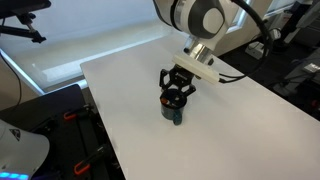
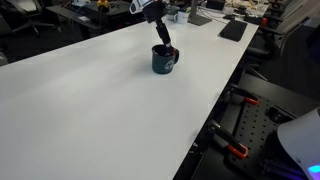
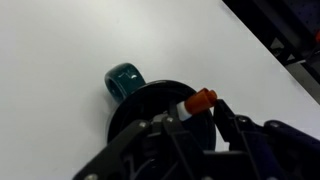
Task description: Remove the marker from the mug
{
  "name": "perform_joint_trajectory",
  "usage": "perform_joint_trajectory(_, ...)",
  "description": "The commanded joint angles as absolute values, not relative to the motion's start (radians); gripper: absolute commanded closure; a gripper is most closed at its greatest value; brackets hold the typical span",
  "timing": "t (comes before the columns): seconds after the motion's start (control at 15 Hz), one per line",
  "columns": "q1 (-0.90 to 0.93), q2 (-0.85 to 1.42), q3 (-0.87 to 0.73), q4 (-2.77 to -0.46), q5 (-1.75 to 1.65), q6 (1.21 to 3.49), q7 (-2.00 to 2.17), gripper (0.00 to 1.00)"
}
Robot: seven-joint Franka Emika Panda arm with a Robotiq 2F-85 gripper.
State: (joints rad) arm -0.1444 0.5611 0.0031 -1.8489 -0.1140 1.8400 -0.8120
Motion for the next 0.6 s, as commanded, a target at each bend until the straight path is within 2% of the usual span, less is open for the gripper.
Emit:
perform_joint_trajectory(0.0, -0.142, 0.555, 0.005, -1.844, -0.116, 1.807, -0.783, 0.66)
perform_joint_trajectory(0.13, -0.142, 0.556, 0.006, -1.842, -0.116, 1.804, -0.775, 0.66)
perform_joint_trajectory(0.2, -0.142, 0.556, 0.006, -1.841, -0.115, 1.803, -0.773, 0.63)
perform_joint_trajectory(0.27, -0.142, 0.556, 0.006, -1.844, -0.116, 1.805, -0.772, 0.51)
perform_joint_trajectory(0.33, -0.143, 0.555, 0.006, -1.845, -0.115, 1.805, -0.772, 0.5)
perform_joint_trajectory(0.4, -0.143, 0.556, 0.006, -1.844, -0.114, 1.805, -0.771, 0.88)
perform_joint_trajectory(0.47, -0.143, 0.557, 0.007, -1.845, -0.114, 1.805, -0.773, 0.83)
perform_joint_trajectory(0.53, -0.143, 0.556, 0.007, -1.845, -0.114, 1.805, -0.774, 0.83)
